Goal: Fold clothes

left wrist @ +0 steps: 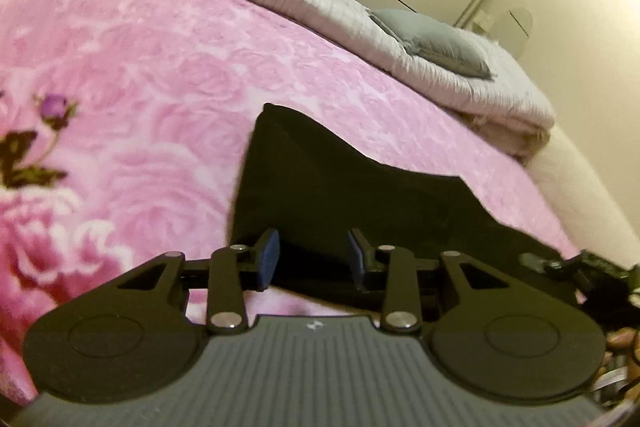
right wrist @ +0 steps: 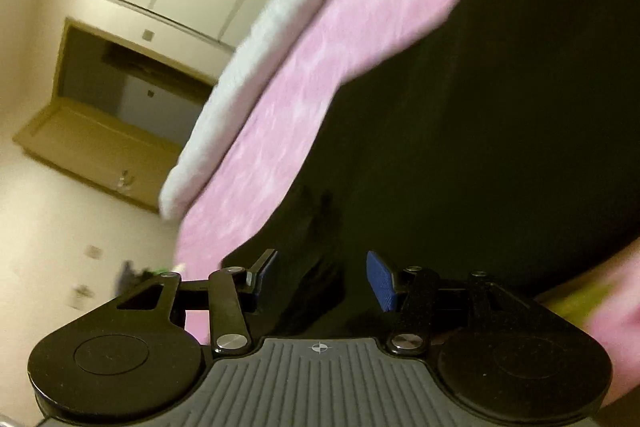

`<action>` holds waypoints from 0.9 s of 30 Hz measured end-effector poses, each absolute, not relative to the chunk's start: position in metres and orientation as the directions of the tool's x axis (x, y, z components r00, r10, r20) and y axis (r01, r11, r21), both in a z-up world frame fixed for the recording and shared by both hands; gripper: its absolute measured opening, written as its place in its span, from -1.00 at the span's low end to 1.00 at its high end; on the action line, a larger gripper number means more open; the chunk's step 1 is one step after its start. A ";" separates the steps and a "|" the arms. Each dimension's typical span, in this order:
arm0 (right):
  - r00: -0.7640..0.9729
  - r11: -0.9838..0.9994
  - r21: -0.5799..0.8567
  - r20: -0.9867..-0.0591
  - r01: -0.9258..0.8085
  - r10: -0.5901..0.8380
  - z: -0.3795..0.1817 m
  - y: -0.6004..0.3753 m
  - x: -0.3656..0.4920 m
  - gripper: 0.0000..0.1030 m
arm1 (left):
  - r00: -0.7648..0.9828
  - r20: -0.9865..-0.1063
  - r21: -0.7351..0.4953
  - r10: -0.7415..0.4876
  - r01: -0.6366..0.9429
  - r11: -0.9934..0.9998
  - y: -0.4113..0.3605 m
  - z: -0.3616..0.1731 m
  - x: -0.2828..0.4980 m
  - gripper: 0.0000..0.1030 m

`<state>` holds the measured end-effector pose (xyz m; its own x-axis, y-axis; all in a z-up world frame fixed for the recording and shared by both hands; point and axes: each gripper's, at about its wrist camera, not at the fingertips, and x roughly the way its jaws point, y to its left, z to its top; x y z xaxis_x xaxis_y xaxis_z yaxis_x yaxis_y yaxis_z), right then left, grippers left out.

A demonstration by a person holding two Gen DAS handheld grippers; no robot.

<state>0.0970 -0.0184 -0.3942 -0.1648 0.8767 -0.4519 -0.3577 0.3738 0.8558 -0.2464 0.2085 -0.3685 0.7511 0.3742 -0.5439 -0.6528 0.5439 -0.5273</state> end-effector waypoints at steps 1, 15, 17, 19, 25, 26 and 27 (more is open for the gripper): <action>-0.190 0.375 0.867 -0.450 -0.328 0.873 -0.399 -0.010 0.094 0.03 | 0.760 -0.535 -0.547 0.370 -0.645 0.534 0.210 -0.369 -0.251 -0.38; -0.078 0.414 0.702 -0.553 -0.580 0.830 -0.402 0.043 0.054 -0.91 | 0.808 -0.460 -0.644 0.369 -0.589 0.488 0.224 -0.364 -0.275 -0.37; -0.032 0.391 0.672 -0.525 -0.629 0.851 -0.395 0.035 0.054 -0.91 | 0.831 -0.413 -0.676 0.372 -0.554 0.487 0.229 -0.355 -0.277 -0.36; 0.031 0.374 0.641 -0.479 -0.670 0.877 -0.380 0.021 0.060 -0.92 | 0.841 -0.397 -0.678 0.368 -0.539 0.500 0.233 -0.347 -0.270 -0.34; 0.278 0.456 0.527 -0.384 -0.717 0.880 -0.329 -0.060 0.120 -0.91 | 0.870 -0.437 -0.635 0.228 -0.478 0.607 0.226 -0.345 -0.198 -0.33; 0.320 0.496 0.519 -0.394 -0.696 0.862 -0.330 -0.076 0.132 -0.91 | 0.875 -0.444 -0.634 0.192 -0.458 0.624 0.222 -0.347 -0.183 -0.33; 0.360 0.538 0.512 -0.410 -0.670 0.838 -0.333 -0.092 0.144 -0.91 | 0.873 -0.458 -0.628 0.166 -0.450 0.635 0.217 -0.351 -0.168 -0.33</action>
<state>0.1443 -0.0922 -0.3335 0.3603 0.8379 -0.4100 -0.6698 0.5383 0.5115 -0.1684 0.2166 -0.3512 0.8734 0.1661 -0.4578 -0.4499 0.6353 -0.6277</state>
